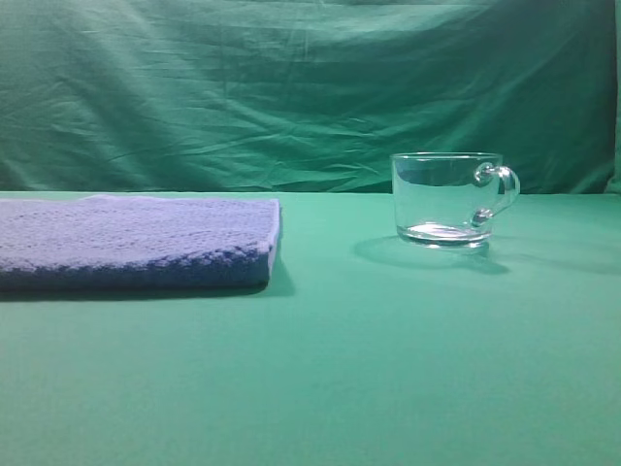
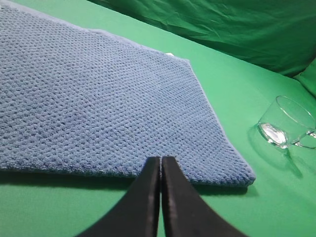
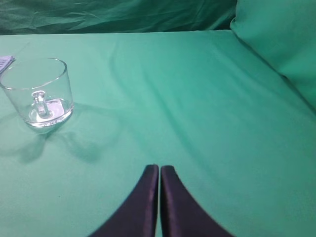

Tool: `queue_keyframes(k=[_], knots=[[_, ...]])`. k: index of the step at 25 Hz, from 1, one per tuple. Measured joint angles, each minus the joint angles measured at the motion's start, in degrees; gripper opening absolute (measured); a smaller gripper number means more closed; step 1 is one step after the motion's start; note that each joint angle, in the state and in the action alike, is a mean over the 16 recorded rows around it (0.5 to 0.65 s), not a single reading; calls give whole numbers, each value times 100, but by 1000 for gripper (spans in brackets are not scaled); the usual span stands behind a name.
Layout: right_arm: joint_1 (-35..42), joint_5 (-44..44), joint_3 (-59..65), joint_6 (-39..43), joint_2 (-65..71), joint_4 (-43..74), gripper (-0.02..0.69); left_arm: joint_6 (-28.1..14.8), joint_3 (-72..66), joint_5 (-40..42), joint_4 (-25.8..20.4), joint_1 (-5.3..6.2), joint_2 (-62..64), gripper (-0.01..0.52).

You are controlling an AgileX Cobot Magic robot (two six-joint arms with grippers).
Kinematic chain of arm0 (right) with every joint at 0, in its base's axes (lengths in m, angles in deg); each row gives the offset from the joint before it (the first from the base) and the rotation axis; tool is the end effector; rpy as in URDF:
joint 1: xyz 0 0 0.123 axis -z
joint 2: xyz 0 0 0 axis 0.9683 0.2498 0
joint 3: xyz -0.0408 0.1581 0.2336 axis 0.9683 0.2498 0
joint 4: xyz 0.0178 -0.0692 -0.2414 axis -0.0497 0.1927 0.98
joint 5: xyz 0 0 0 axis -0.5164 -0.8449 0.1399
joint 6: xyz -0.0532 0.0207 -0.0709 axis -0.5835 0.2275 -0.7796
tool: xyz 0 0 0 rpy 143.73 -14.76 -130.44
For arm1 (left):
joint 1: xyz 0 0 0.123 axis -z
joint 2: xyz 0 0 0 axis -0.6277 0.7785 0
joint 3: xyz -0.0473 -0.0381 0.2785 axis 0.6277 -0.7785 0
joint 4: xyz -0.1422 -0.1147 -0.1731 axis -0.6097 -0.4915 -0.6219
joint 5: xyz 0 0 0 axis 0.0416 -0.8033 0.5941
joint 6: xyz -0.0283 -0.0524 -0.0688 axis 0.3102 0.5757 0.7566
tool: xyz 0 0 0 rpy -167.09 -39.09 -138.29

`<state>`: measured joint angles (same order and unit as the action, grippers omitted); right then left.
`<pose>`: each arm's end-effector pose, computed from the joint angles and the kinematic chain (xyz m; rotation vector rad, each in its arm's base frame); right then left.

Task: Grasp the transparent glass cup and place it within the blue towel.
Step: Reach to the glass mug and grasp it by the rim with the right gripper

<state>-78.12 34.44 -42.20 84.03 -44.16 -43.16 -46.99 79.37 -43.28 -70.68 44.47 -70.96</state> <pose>0.0563 0.0019 0.2264 0.0192 1.6410 0.0785 0.0473 -0.0181 0.1953 -0.1655 1.8229 -0.4816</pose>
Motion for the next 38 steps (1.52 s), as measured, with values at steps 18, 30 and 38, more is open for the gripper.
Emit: queue_keyframes(k=[18,30,38], knots=[[-57,-2405,-3165,-840,4382,-428,0,0,0,0,0,0,0,0],[-1137,-3489,-4815,-2081,7069,-1067,106,0,0,0,0,0,0,0],[-1749,-3490,-5545,-2219,8542,-1068,414,0,0,0,0,0,0,0]])
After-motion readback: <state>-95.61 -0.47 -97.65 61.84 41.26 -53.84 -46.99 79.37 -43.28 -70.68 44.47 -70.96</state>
